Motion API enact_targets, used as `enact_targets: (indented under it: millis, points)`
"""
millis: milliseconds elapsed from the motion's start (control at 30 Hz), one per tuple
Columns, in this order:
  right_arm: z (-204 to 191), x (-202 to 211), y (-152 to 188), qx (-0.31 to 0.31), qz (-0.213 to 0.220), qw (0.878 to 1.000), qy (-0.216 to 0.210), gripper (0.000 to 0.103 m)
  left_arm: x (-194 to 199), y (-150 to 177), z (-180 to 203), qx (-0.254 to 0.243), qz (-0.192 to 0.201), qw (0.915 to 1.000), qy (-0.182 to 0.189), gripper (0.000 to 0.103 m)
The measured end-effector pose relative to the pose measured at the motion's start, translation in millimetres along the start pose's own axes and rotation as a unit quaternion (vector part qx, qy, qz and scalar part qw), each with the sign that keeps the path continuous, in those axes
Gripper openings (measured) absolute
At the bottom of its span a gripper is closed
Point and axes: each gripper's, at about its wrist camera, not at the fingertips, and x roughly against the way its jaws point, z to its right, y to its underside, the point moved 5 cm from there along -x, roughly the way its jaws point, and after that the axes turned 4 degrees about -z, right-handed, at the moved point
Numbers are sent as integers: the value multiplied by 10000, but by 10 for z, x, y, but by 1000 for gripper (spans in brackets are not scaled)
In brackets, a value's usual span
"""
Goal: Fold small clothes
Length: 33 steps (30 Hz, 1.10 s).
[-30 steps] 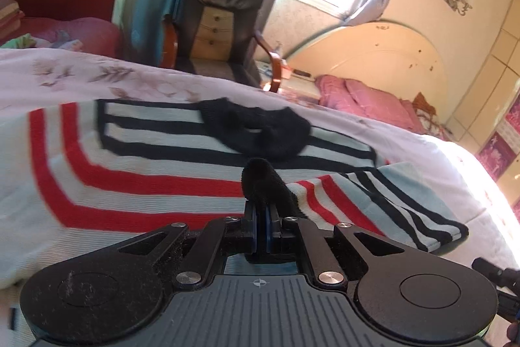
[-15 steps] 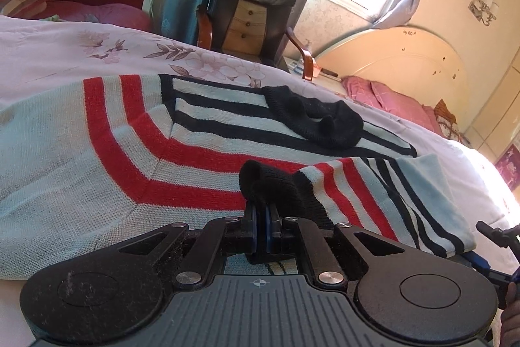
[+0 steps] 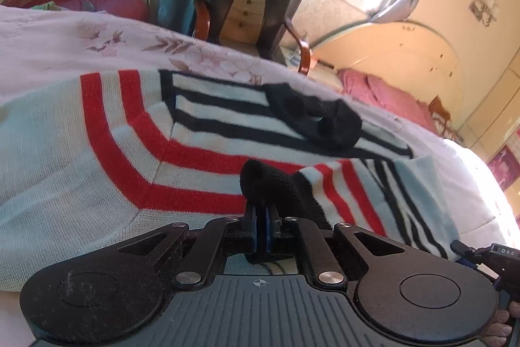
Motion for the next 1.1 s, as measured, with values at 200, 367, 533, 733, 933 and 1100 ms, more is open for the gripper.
enact_targets:
  millis: [200, 367, 533, 733, 933, 1100]
  points:
    - [-5, 1, 28, 526, -39, 9982, 286, 5, -58, 84, -16, -177, -175, 9993, -269, 5]
    - [-162, 84, 53, 1152, -360, 9919, 384, 23, 57, 106, 68, -699, 22, 9953, -676, 17]
    - [-341, 483, -94, 1900, 73, 9816, 184, 24, 275, -31, 261, -1062, 683, 9885, -828, 30]
    - [-366, 5, -580, 1971, -61, 9802, 189, 25, -122, -64, 522, -982, 524, 9930, -401, 30]
    - [-267, -414, -551, 2419, -479, 9661, 771, 5, -324, 68, 499, -997, 658, 9878, -1001, 30]
    - [-417, -263, -569, 2760, -196, 9571, 860, 18, -215, -18, 633, -889, 856, 9866, -1071, 30]
